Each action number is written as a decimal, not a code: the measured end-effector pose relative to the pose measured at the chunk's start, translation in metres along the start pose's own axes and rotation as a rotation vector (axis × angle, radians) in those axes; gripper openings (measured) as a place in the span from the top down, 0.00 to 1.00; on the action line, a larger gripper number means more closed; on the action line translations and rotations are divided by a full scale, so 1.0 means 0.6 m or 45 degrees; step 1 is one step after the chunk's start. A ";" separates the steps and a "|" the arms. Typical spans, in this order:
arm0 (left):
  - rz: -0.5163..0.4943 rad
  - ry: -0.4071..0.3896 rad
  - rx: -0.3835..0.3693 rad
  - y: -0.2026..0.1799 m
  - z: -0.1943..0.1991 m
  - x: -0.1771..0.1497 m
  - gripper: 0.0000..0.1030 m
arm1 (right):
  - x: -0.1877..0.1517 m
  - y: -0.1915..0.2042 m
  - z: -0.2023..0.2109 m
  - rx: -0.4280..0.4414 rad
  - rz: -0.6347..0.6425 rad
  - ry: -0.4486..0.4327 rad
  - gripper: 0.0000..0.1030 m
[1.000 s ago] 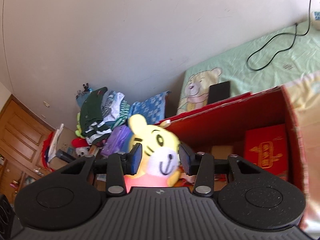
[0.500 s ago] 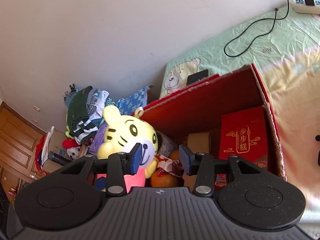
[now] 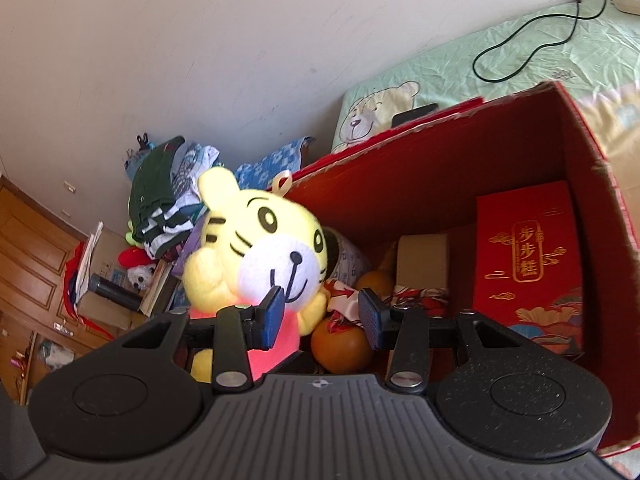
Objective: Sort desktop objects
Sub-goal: 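Lower the tiger plush into the red box and open the right gripper, then withdraw the right gripper and move it toward the green plush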
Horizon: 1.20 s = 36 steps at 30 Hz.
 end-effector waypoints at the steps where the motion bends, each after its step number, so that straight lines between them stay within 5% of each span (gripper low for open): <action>1: -0.001 0.001 0.002 0.002 0.000 0.000 0.24 | 0.000 0.000 -0.001 -0.003 0.003 0.000 0.56; 19: -0.068 -0.011 -0.012 -0.017 0.003 0.021 0.11 | 0.000 -0.015 0.018 -0.029 -0.030 -0.017 0.56; 36: -0.101 0.040 0.000 -0.083 -0.002 0.021 0.11 | -0.009 -0.066 0.084 -0.024 -0.062 -0.146 0.56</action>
Point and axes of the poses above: each gripper's, at about its wrist camera, not at the fingertips, and z roughly against the way its jaws point, y to its left, x to its top, the point moved 4 cm from there along -z, roughly the way its jaws point, and after that the axes turned 11 degrees about -x, right-handed, at the moved point
